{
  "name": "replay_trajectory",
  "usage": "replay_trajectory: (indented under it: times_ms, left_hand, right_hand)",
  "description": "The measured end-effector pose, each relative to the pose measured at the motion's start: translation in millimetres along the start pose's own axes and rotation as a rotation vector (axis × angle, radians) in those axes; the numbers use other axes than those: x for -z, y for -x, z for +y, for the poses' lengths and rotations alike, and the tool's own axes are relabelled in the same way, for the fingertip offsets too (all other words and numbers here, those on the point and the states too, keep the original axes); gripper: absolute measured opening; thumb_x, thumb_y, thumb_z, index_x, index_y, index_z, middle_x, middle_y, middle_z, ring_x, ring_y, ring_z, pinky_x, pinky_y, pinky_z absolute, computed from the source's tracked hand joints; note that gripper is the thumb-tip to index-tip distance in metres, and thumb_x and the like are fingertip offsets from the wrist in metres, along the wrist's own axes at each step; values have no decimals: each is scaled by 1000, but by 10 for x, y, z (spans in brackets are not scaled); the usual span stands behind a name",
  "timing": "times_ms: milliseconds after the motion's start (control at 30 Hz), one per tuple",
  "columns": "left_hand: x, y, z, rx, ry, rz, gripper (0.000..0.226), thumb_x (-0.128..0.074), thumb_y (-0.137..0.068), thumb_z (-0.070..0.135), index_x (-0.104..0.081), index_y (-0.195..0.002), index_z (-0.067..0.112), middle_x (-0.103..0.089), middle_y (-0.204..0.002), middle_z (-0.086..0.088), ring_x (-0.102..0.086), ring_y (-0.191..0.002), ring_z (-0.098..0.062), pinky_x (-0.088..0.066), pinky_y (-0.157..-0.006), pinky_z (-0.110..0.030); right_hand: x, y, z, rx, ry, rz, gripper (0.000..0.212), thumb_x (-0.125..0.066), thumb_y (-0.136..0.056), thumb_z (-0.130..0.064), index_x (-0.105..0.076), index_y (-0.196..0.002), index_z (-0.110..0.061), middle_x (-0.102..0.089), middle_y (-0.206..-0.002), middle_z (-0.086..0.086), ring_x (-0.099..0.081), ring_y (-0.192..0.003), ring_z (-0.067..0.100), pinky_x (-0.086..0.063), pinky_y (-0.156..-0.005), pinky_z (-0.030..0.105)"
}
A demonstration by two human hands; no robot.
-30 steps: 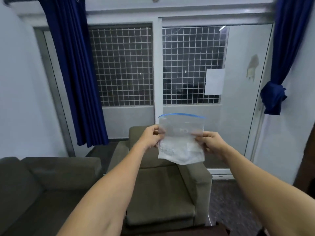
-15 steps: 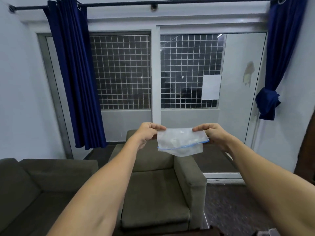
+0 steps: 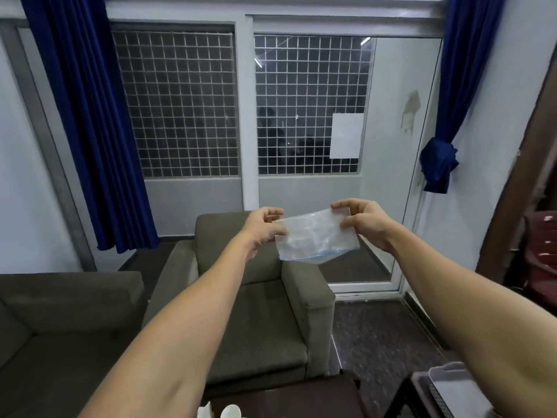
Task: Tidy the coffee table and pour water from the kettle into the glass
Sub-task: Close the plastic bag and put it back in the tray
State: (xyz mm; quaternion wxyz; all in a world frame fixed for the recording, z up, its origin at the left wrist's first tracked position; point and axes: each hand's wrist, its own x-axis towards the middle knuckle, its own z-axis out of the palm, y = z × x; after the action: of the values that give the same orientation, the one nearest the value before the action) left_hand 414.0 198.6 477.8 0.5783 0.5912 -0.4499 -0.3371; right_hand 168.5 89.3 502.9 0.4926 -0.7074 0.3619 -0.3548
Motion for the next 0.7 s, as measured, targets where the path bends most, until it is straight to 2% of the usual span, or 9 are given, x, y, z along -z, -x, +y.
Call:
replay_trajectory:
  times_ms: [67, 133, 200, 267, 400, 500, 567, 633, 700]
  left_hand:
    - [-95, -44, -55, 18, -11, 9, 54, -79, -76, -9, -63, -122, 12, -62, -125, -14, -64, -115, -27, -62, -77, -31]
    - [-189, -108, -142, 43, -65, -3, 50, -82, -78, -5, -63, -123, 7, -64, -120, -16, -67, -106, -27, -63, -73, -30]
    - [-299, -171, -233, 51, -146, -24, 38, -81, -82, -1, -67, -118, 2, -67, -109, -16, -67, -90, -23, -60, -61, -22]
    - [-448, -245, -343, 46, -223, -49, 27, -79, -85, -1, -69, -110, 1, -66, -99, -15, -64, -85, -22, -55, -53, -19]
    - [-782, -412, -541, 4, -275, -87, 20, -76, -84, -5, -70, -98, 8, -64, -89, -14, -59, -85, -21, -51, -69, -33]
    - [-1030, -518, -653, -17, -297, -124, 19, -75, -84, -4, -72, -96, 10, -65, -84, -12, -60, -85, -20, -58, -83, -42]
    - [-1207, -581, -731, -25, -334, -129, 17, -76, -83, 1, -75, -97, 12, -71, -87, -14, -63, -85, -21, -59, -93, -46]
    - [-1397, -624, -817, -26, -350, -140, 14, -77, -83, 6, -77, -94, 15, -76, -97, -16, -67, -88, -24, -60, -94, -47]
    - [-1606, -644, -916, -25, -367, -156, 13, -77, -83, 10, -75, -85, 23, -75, -90, -10, -69, -87, -24, -60, -92, -45]
  right_hand:
    - [10, 12, -15, 36, 42, 32, 54, -58, -86, 23, -71, -122, -16, -68, -114, 18, -66, -99, 32, -59, -98, 50]
    - [36, 20, 18, 60, 116, 91, 59, -58, -88, 22, -64, -136, -11, -61, -106, 21, -61, -95, 30, -56, -100, 51]
    - [55, 43, 75, 59, 203, 175, 59, -59, -88, 20, -62, -140, -8, -55, -99, 17, -56, -92, 27, -54, -100, 50]
    - [80, 78, 155, 29, 249, 239, 56, -58, -87, 19, -64, -137, -4, -60, -101, 15, -58, -93, 23, -55, -99, 46]
    - [265, 104, 413, -94, 275, 289, 51, -56, -88, 16, -67, -132, -6, -72, -114, 14, -68, -96, 21, -60, -87, 33]
    - [467, 132, 624, -173, 270, 331, 47, -60, -89, 13, -66, -131, -5, -71, -98, 6, -68, -81, 12, -58, -65, 16]
    - [604, 161, 782, -201, 274, 369, 46, -60, -88, 16, -67, -130, -3, -68, -88, 1, -65, -75, 8, -55, -56, 11]
    - [752, 191, 959, -233, 289, 401, 45, -61, -87, 16, -68, -128, -3, -68, -89, 1, -66, -76, 10, -57, -58, 13]
    - [916, 212, 1151, -273, 304, 432, 43, -63, -85, 12, -71, -125, -4, -70, -90, 3, -68, -81, 16, -64, -74, 27]
